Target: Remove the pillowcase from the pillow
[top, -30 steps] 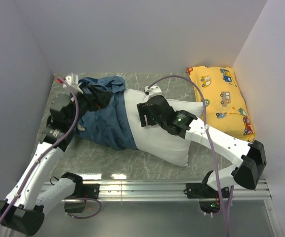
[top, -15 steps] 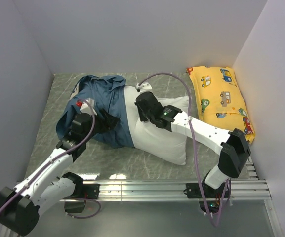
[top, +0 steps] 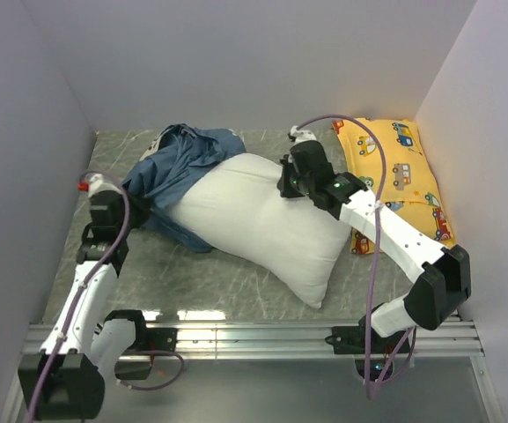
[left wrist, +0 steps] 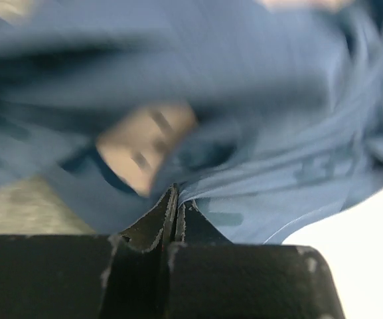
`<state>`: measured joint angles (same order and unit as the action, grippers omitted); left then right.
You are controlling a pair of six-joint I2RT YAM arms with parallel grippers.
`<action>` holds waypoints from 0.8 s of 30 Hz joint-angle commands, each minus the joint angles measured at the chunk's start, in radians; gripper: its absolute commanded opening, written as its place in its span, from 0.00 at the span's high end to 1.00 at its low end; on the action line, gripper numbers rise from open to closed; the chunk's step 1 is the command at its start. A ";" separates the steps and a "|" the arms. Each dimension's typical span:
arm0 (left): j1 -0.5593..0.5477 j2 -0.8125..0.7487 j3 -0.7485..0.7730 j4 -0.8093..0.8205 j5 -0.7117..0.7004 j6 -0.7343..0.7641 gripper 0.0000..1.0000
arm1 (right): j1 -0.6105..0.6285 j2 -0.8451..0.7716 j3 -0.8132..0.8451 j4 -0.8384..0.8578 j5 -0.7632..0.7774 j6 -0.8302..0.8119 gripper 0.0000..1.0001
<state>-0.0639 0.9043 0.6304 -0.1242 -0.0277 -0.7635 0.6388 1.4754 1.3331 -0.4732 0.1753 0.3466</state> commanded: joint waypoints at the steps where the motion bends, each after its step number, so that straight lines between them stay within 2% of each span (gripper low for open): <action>1: 0.214 -0.061 0.040 -0.092 -0.007 0.032 1.00 | -0.135 -0.095 -0.047 -0.113 0.015 -0.009 1.00; 3: 0.240 -0.064 0.022 -0.054 0.040 -0.011 1.00 | -0.163 -0.115 -0.046 -0.099 -0.014 -0.008 1.00; 4: 0.236 -0.059 0.014 -0.022 0.125 -0.016 1.00 | -0.165 -0.115 -0.038 -0.104 -0.019 -0.008 1.00; 5: 0.225 -0.048 0.005 0.019 0.153 -0.029 0.99 | -0.162 -0.107 -0.032 -0.111 -0.029 -0.015 1.00; 8: 0.127 -0.028 -0.037 0.040 0.109 -0.028 1.00 | -0.136 -0.095 -0.018 -0.101 -0.062 -0.026 1.00; 11: 0.037 -0.019 -0.073 0.067 0.062 -0.037 1.00 | -0.064 -0.090 0.008 -0.107 -0.050 -0.032 0.74; 12: 0.017 -0.015 -0.083 0.075 0.037 -0.043 1.00 | -0.039 -0.095 0.017 -0.117 -0.018 -0.028 0.53; 14: -0.035 0.001 -0.084 0.080 0.031 -0.051 0.99 | 0.051 -0.113 0.043 -0.120 0.032 -0.026 0.35; 19: -0.065 0.007 -0.081 0.083 -0.006 -0.056 1.00 | 0.246 -0.121 0.080 -0.134 0.185 -0.026 0.24; 23: -0.066 0.007 -0.067 0.083 0.015 -0.054 1.00 | 0.370 -0.083 0.048 -0.073 0.181 -0.049 0.21; 24: -0.066 0.008 -0.058 0.081 0.018 -0.053 0.99 | 0.392 -0.064 0.044 -0.062 0.190 -0.061 0.15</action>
<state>-0.1184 0.9096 0.5549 -0.0685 -0.0284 -0.8082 0.9657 1.3891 1.3689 -0.6067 0.3450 0.3099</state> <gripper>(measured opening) 0.013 0.832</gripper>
